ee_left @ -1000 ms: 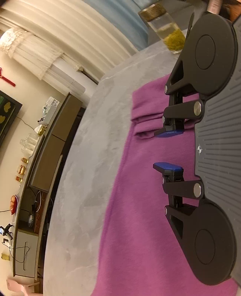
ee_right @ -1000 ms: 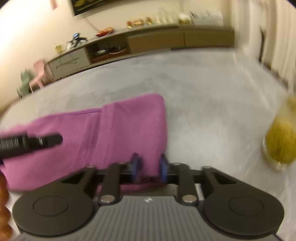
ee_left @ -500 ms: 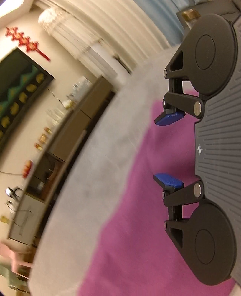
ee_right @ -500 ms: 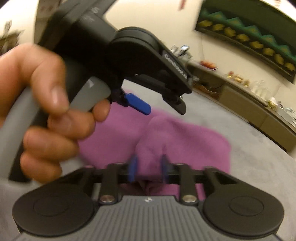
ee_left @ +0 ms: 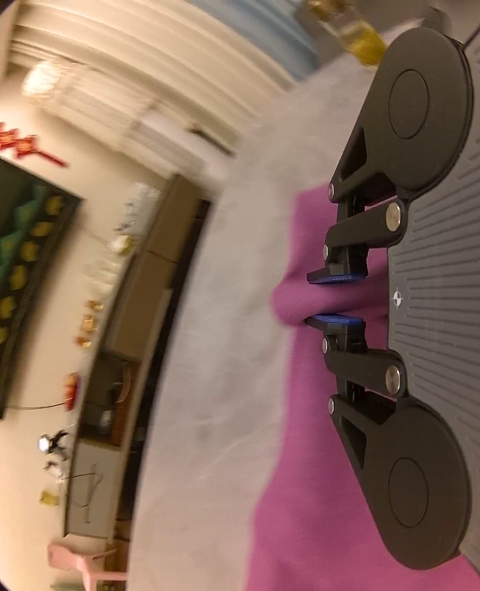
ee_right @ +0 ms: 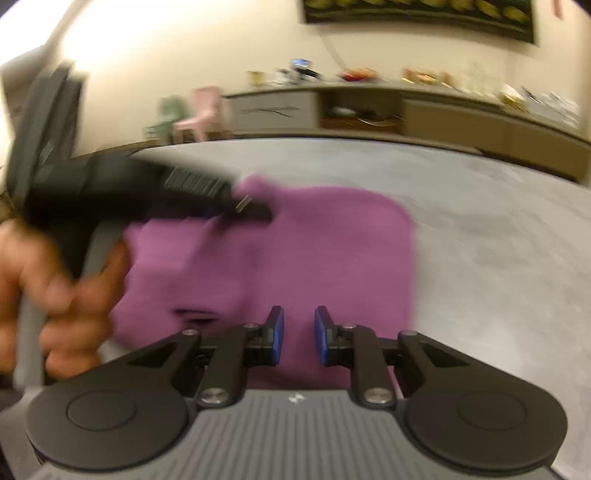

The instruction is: Fold clothes

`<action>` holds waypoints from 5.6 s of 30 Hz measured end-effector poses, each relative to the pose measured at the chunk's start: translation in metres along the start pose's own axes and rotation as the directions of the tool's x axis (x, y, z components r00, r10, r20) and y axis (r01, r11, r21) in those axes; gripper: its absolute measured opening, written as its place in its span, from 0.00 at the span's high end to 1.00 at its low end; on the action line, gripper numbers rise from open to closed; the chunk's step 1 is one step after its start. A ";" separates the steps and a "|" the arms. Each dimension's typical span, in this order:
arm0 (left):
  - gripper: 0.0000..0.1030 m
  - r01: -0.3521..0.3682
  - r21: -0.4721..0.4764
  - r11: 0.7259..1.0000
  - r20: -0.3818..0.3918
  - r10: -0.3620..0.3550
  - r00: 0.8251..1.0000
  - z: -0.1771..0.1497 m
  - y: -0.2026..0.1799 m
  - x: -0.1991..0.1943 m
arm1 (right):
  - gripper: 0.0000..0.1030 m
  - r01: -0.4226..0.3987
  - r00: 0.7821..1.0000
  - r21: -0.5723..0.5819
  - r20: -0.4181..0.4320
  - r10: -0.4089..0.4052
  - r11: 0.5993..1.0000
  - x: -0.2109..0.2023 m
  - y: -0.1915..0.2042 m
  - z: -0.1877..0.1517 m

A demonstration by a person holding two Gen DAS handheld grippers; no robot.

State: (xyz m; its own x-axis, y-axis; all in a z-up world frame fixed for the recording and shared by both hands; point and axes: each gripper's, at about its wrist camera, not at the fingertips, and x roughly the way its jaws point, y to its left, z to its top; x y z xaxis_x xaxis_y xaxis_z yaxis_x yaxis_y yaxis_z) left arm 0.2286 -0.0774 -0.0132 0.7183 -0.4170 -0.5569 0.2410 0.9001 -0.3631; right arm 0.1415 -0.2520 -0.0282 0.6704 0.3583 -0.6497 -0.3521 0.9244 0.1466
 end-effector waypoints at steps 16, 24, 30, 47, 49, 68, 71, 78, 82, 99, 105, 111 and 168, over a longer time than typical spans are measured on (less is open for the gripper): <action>0.62 -0.058 0.229 0.972 -0.099 0.082 0.992 -0.063 -0.025 -0.041 | 0.83 0.091 0.994 0.050 -0.063 -0.088 0.995 -0.018 -0.027 -0.007; 0.62 -0.018 0.140 0.990 -0.091 0.031 0.995 -0.063 -0.014 -0.068 | 0.81 0.109 0.994 0.071 -0.031 -0.107 0.991 -0.020 -0.032 -0.002; 0.62 -0.052 -0.006 0.999 -0.073 0.052 0.996 -0.054 0.024 -0.119 | 0.81 0.155 0.983 -0.011 -0.099 -0.155 0.988 0.000 -0.018 0.003; 0.26 -0.426 -0.686 0.590 0.010 0.593 0.805 -0.061 0.309 -0.310 | 0.46 -0.133 0.990 -0.287 0.003 0.140 0.949 0.004 0.216 0.074; 0.26 -0.440 -0.699 0.564 -0.004 0.612 0.791 -0.059 0.321 -0.305 | 0.46 -0.177 0.982 -0.299 0.004 0.186 0.938 0.018 0.245 0.092; 0.83 -0.365 -0.477 0.800 0.276 0.531 0.801 -0.054 0.287 -0.276 | 0.69 -0.171 0.969 -0.177 -0.209 0.132 0.969 0.166 0.277 0.165; 0.84 -0.422 -0.367 0.829 0.301 0.535 0.790 -0.052 0.261 -0.265 | 0.38 -0.235 0.966 -0.209 -0.154 0.206 0.949 0.149 0.305 0.197; 0.84 -0.539 -0.160 0.827 0.315 0.560 0.766 -0.059 0.220 -0.238 | 0.20 -0.316 0.918 -0.537 -0.380 0.111 0.782 0.193 0.424 0.192; 0.84 -0.553 -0.119 0.824 0.321 0.559 0.764 -0.063 0.215 -0.232 | 0.68 -0.303 0.897 -0.590 -0.441 0.015 0.749 0.233 0.443 0.173; 0.82 -0.124 -0.001 0.992 0.340 0.117 0.933 -0.075 0.149 -0.235 | 0.80 -0.175 0.956 0.365 -0.160 0.246 0.915 0.105 0.095 0.074; 0.82 -0.165 0.056 0.985 0.255 0.145 0.956 -0.074 0.154 -0.206 | 0.76 -0.189 0.957 0.461 -0.110 0.267 0.867 0.116 0.059 0.038; 0.82 -0.168 0.112 0.979 0.150 0.150 0.977 -0.041 0.149 -0.186 | 0.63 -0.093 0.985 0.386 -0.101 0.142 0.918 0.098 0.060 0.041; 0.59 -0.159 0.629 0.761 0.040 0.173 0.984 -0.101 0.007 -0.072 | 0.65 0.225 0.973 -0.112 -0.033 -0.230 0.968 0.061 0.064 -0.013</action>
State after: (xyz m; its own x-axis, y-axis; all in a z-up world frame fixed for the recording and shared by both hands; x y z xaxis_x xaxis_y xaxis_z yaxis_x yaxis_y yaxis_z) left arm 0.1127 -0.0540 -0.0508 0.7744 -0.2499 -0.5813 0.4797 0.8309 0.2819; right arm 0.1516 -0.1731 -0.0680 0.7112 0.1315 -0.6906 -0.2630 0.9608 -0.0878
